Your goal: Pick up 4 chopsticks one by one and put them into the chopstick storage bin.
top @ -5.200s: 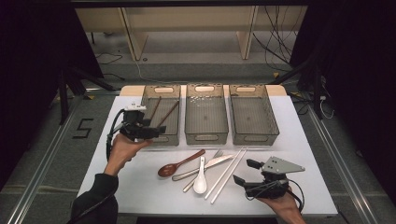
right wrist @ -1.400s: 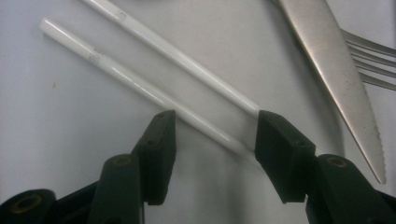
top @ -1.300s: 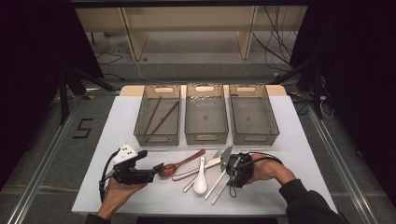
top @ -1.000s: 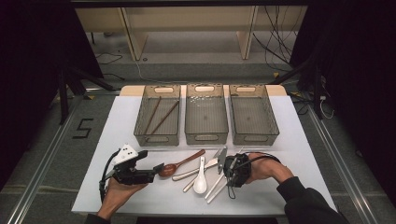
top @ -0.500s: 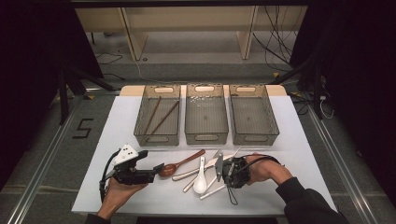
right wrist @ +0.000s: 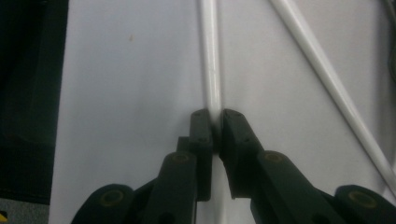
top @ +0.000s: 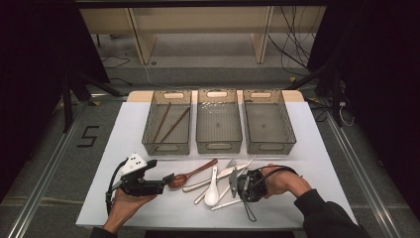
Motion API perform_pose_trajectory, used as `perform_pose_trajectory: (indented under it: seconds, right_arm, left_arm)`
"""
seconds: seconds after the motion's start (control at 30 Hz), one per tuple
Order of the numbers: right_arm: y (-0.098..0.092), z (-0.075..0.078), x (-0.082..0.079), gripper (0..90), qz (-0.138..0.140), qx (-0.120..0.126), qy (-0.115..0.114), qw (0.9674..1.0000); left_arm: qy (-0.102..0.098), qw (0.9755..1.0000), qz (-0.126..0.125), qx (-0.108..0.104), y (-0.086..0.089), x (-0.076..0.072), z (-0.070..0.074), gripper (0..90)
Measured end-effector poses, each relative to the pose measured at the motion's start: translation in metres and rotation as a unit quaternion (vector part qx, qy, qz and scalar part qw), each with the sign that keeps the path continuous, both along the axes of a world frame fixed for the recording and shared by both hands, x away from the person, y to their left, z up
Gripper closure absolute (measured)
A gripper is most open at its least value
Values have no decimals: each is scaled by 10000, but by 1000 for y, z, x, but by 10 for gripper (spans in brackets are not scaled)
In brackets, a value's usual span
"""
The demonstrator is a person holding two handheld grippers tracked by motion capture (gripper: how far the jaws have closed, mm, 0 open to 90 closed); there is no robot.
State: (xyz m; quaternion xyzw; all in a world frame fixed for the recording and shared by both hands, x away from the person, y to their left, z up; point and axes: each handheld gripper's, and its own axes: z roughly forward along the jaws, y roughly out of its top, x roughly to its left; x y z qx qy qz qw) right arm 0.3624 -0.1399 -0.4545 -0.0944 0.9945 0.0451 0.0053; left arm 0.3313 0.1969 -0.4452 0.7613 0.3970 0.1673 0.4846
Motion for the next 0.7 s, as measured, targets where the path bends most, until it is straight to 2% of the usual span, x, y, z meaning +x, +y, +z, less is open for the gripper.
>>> perform_pose_trajectory:
  seconds: [0.1,0.4,0.7]
  right_arm:
    - [0,0,-1,846,115,-35,28,9999]
    - [-6,2,-1,849,125,-34,106,9999]
    - [-20,13,-2,849,-152,151,158,9996]
  left_arm:
    - [-5,10000,1,-3,0,0,0,171]
    - [4,10000,20,-11,1,0,0,170]
    - [0,9999,84,-58,4,1,0,170]
